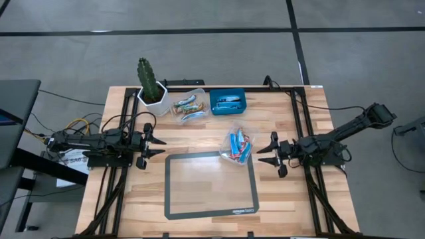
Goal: Pick and place Granola Bars by type
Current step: Return to Home Position
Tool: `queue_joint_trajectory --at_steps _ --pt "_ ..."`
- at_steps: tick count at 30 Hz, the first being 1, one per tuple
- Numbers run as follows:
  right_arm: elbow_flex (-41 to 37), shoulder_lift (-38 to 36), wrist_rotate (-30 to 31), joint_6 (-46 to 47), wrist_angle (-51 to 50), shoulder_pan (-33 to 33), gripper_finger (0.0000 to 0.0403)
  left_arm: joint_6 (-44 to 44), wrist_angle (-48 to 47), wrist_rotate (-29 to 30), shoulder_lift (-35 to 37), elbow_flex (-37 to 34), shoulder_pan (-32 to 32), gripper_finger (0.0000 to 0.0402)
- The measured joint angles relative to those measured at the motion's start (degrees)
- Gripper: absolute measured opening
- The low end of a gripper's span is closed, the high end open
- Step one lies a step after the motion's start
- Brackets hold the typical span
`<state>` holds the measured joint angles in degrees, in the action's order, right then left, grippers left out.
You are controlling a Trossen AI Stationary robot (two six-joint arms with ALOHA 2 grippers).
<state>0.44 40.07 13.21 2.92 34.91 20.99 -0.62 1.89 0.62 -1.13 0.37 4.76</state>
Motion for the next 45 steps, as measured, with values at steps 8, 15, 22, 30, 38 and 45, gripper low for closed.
queue_joint_trajectory --at_steps 8,15,22,30,38,45 --pt "-0.04 -12.42 -6.34 0.99 -15.04 -1.34 0.0132 0.00 0.01 0.00 0.00 0.02 0.00 0.0135" --pt "-0.04 -30.42 -4.86 1.49 -32.78 -2.26 0.0132 0.00 0.00 0.00 0.00 -0.01 0.00 0.0135" --pt "-0.04 -33.73 -5.84 -2.99 -32.99 -5.78 0.0128 0.00 0.02 0.00 0.00 0.00 0.00 0.0135" --pt "-0.06 -34.42 -9.92 -7.66 -33.67 -14.84 0.0128 0.00 0.02 0.00 0.00 -0.01 -0.01 0.0135" --pt "-0.06 -34.96 -13.08 -11.36 -34.22 -18.28 0.0128 0.00 0.02 0.00 0.00 0.00 -0.01 0.0135" --pt "-0.08 -34.81 -13.03 -8.62 -34.24 -20.08 0.0128 0.00 0.02 0.00 0.00 0.02 -0.01 0.0135"
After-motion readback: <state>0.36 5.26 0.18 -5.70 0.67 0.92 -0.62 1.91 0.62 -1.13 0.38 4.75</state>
